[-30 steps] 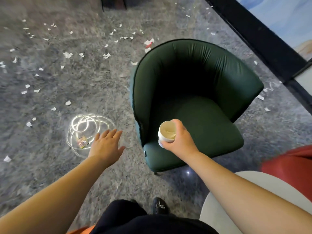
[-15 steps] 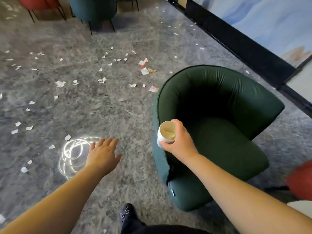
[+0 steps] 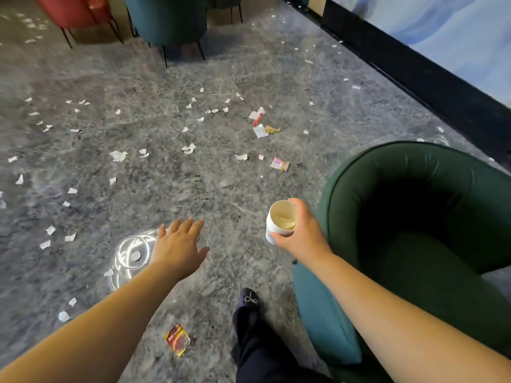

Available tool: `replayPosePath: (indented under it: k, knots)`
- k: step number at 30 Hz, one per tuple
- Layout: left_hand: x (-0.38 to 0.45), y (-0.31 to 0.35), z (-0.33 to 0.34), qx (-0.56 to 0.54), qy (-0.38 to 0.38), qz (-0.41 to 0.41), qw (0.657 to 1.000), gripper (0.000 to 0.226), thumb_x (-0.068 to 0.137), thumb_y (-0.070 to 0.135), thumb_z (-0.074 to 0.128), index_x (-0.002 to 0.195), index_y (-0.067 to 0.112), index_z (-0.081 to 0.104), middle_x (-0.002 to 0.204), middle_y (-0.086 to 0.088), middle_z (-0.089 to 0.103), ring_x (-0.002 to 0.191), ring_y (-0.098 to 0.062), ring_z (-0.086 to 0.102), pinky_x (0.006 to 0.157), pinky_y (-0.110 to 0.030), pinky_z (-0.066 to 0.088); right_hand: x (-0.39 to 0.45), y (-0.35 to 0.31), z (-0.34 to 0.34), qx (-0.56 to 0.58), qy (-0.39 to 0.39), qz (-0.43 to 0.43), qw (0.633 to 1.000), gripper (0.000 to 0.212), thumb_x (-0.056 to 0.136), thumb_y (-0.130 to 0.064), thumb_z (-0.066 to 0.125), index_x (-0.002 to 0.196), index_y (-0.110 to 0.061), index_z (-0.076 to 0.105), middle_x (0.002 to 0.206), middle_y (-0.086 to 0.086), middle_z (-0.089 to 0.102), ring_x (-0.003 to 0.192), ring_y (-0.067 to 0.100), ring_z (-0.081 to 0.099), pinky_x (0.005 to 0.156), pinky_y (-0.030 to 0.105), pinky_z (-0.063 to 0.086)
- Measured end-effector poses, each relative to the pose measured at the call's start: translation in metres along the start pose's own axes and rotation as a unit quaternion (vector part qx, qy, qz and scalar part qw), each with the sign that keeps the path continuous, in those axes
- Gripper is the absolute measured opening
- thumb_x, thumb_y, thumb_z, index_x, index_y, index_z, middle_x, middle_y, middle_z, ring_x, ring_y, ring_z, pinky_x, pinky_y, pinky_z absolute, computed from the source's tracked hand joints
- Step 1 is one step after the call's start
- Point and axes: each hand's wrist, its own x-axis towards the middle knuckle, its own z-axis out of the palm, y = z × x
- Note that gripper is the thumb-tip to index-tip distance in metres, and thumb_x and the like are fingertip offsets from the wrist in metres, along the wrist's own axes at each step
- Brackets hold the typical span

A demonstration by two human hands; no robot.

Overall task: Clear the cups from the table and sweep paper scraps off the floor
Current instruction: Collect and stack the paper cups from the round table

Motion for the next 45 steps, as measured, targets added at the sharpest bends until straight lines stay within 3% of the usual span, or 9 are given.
replayPosePath:
  k: [7,13,18,23,31,37,41,45]
  knots:
    - [0.134,-0.059,-0.046,-0.004,0.002,-0.023,1.000,0.076,0.093,0.064,0.038,0.155,0.032,0.008,0.162,0.004,0.019,0.149,-0.023,0.013,0.120,-0.047,0.012,0.149,-0.030,0.038,-0.030,-0.021,0.003,0.999,0.083,0.069,-0.031,0.081,0.138,-0.024,0.036,0.127,0.002,0.051,0.111,0.019,0.051,0.091,0.034,0.047]
    - [0.215,-0.119,-0.079,-0.012,0.007,-0.053,0.999,0.075,0.093,0.065,0.035,0.155,0.033,0.009,0.162,0.004,0.018,0.149,-0.022,0.013,0.120,-0.047,0.010,0.253,-0.076,0.067,-0.028,-0.051,-0.009,0.998,0.079,0.070,-0.028,0.081,0.136,-0.022,0.038,0.122,0.001,0.051,0.104,0.015,0.050,0.082,0.023,0.039]
    - [0.294,-0.181,-0.094,-0.019,0.001,-0.065,0.998,0.074,0.094,0.063,0.036,0.156,0.032,0.008,0.162,0.004,0.018,0.149,-0.021,0.011,0.120,-0.047,0.008,0.340,-0.107,0.107,-0.033,-0.066,-0.017,0.997,0.085,0.071,-0.026,0.082,0.141,-0.020,0.034,0.130,0.004,0.047,0.114,0.020,0.048,0.091,0.028,0.042]
    - [0.385,-0.246,-0.113,-0.023,0.004,-0.055,0.998,0.074,0.094,0.062,0.038,0.156,0.032,0.008,0.162,0.005,0.018,0.149,-0.021,0.013,0.119,-0.046,0.009,0.437,-0.141,0.155,-0.041,-0.064,-0.010,0.997,0.085,0.071,-0.028,0.081,0.141,-0.024,0.033,0.131,0.002,0.048,0.113,0.017,0.048,0.086,0.023,0.037]
    - [0.526,-0.336,-0.156,-0.017,0.000,-0.026,1.000,0.074,0.094,0.061,0.038,0.156,0.032,0.009,0.162,0.006,0.018,0.149,-0.020,0.014,0.120,-0.046,0.010,0.587,-0.196,0.212,-0.037,-0.043,0.018,0.998,0.079,0.067,-0.029,0.081,0.132,-0.028,0.035,0.120,0.000,0.051,0.102,0.017,0.049,0.080,0.027,0.041]
    - [0.643,-0.383,-0.187,-0.024,-0.002,-0.036,0.999,0.074,0.095,0.061,0.039,0.156,0.032,0.009,0.162,0.004,0.017,0.149,-0.021,0.013,0.120,-0.046,0.009,0.706,-0.225,0.244,-0.044,-0.050,0.010,0.998,0.077,0.066,-0.031,0.082,0.130,-0.027,0.038,0.121,0.000,0.052,0.105,0.020,0.053,0.086,0.037,0.049]
    - [0.731,-0.412,-0.209,-0.023,0.007,-0.051,0.998,0.073,0.095,0.061,0.038,0.156,0.032,0.010,0.162,0.004,0.017,0.149,-0.021,0.014,0.120,-0.047,0.009,0.803,-0.244,0.263,-0.029,-0.055,-0.015,0.998,0.077,0.067,-0.025,0.083,0.131,-0.023,0.040,0.121,0.002,0.052,0.106,0.019,0.051,0.084,0.028,0.043]
    - [0.811,-0.445,-0.239,-0.034,0.004,-0.069,0.997,0.073,0.094,0.060,0.040,0.155,0.032,0.011,0.162,0.005,0.017,0.149,-0.019,0.016,0.120,-0.045,0.012,0.898,-0.268,0.274,-0.042,-0.074,-0.025,0.996,0.077,0.069,-0.026,0.082,0.133,-0.022,0.039,0.121,0.004,0.053,0.104,0.020,0.052,0.081,0.027,0.043]
